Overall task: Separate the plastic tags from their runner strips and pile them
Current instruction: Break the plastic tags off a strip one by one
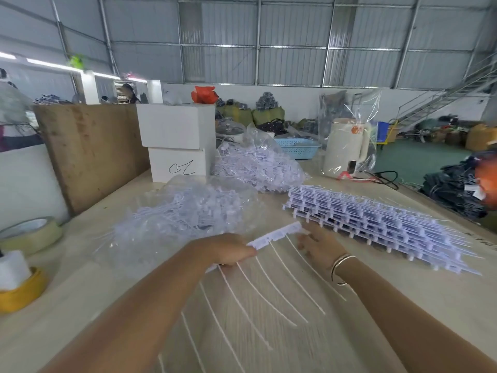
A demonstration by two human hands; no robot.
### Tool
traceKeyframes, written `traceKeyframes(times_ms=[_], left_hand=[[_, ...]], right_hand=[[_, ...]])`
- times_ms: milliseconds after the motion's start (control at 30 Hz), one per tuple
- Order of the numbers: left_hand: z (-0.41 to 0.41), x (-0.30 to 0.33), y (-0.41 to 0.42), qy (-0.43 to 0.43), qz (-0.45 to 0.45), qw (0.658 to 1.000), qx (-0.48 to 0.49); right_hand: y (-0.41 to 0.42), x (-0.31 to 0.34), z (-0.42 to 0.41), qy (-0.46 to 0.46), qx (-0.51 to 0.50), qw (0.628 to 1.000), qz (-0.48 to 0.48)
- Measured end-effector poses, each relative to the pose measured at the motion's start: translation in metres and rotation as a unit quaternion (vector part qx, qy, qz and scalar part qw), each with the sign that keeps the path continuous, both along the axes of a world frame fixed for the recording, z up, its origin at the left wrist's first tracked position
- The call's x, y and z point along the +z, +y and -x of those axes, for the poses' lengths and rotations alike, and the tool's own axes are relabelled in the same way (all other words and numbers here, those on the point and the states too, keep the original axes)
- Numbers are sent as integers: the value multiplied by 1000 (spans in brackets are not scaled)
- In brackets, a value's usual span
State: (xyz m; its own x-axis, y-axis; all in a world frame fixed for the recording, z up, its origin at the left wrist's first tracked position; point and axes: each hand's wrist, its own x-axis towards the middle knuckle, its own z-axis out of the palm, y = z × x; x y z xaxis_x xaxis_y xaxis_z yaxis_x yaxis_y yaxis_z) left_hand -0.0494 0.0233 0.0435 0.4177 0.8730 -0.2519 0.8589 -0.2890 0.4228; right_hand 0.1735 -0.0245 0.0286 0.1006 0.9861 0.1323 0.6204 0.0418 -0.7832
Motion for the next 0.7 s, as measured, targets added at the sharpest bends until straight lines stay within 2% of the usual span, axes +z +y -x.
traceKeyframes(times_ms=[100,167,267,367,467,533,700], left_hand=[[13,0,6,36,-29,999,-29],[24,0,12,12,-51,998,-33],[44,-1,22,-77,-60,994,55],[38,-8,17,-91,-86,988,86],[2,-13,-6,-127,-63,989,35],[-24,-19,-20,-127,-87,988,-17],[-54,-27,-38,-167,-113,979,-2]], right_hand=[[0,-10,0,25,-13,1000,-9],[-2,-14,-2,68,-31,997,0],[-7,-15,-3,129,-32,991,23],[-10,-15,0,163,-8,986,23],[-14,-17,3,175,17,984,5],[-17,-20,5,172,29,985,-9],[-27,-18,9,206,44,977,-19]])
